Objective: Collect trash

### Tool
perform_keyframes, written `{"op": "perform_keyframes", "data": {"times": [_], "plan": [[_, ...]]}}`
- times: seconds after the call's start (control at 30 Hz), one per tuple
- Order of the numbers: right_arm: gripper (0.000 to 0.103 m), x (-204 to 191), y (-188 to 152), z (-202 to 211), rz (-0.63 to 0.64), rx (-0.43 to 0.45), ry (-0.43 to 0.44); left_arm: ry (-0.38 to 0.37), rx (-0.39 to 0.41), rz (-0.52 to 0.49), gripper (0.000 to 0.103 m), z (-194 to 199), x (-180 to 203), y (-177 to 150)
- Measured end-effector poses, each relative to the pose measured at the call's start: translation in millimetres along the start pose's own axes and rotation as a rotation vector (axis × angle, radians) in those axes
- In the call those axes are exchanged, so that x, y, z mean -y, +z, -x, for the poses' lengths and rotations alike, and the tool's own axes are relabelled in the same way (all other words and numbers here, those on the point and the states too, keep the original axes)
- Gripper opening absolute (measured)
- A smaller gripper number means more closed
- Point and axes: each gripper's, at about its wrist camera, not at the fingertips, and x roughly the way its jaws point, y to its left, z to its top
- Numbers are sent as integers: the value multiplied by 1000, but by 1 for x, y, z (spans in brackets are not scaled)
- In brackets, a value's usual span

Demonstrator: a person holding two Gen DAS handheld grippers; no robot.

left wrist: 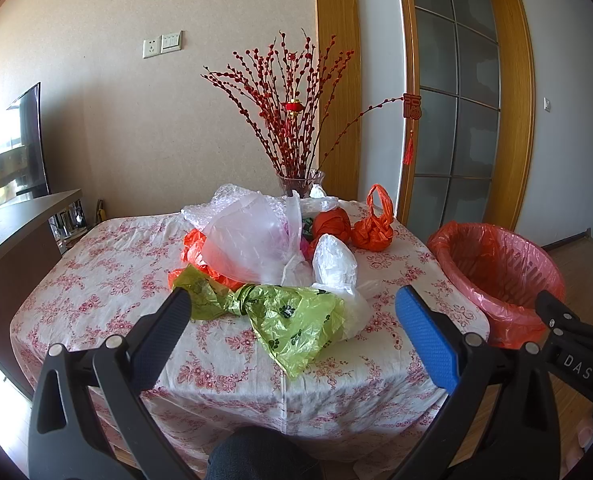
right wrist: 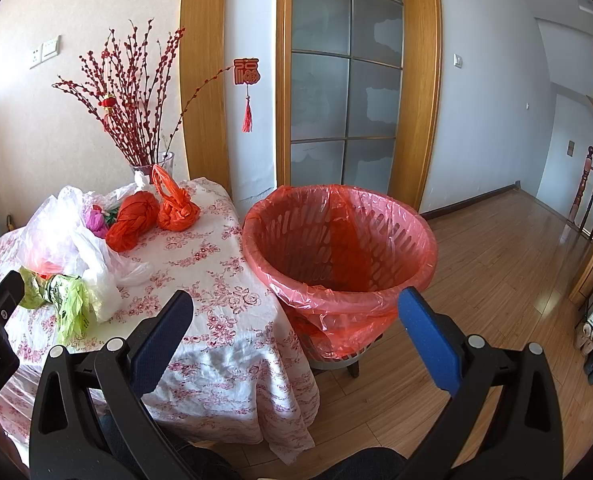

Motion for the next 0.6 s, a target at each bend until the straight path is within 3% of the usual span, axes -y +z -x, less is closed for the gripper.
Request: {"op": "perform_keyframes", "data": {"times": [0.4, 0.6], "plan": [[101, -1, 2, -2, 4, -4, 36, 19, -2, 3, 99, -3, -5, -1], [101, -16, 8, -16, 10, -34, 136, 116, -6, 42, 99, -14, -40, 3]]}}
